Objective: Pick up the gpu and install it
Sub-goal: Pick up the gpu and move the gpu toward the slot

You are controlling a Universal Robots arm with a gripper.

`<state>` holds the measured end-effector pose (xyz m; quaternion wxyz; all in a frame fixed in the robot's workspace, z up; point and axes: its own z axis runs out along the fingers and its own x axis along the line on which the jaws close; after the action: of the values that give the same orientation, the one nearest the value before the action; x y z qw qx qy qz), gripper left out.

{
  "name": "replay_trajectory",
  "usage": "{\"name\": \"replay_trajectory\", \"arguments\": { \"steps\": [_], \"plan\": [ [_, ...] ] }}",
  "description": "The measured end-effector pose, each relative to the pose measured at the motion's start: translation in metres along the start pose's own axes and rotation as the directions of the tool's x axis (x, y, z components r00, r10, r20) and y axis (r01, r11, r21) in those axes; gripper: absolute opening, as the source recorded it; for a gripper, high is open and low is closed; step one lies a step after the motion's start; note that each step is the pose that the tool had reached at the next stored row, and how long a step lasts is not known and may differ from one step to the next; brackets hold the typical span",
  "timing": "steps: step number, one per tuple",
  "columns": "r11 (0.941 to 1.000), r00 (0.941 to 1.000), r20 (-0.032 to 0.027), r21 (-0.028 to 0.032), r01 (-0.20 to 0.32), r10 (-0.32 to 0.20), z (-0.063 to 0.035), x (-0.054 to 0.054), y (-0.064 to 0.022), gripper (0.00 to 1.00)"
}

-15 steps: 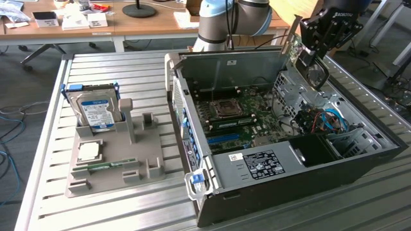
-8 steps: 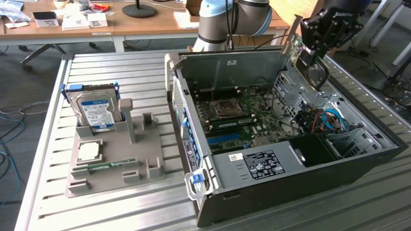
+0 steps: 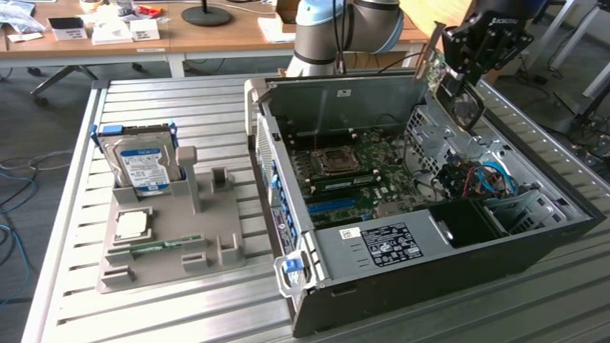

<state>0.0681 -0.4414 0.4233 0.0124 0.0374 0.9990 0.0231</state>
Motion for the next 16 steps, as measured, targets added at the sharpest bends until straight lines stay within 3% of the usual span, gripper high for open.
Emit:
{"name": "replay_trajectory", "arguments": {
  "steps": [16],
  "plan": [
    [1.0,1.0,0.0,0.0,0.0,0.0,0.0069,-0.0029,0.0029,0.27]
  ]
}}
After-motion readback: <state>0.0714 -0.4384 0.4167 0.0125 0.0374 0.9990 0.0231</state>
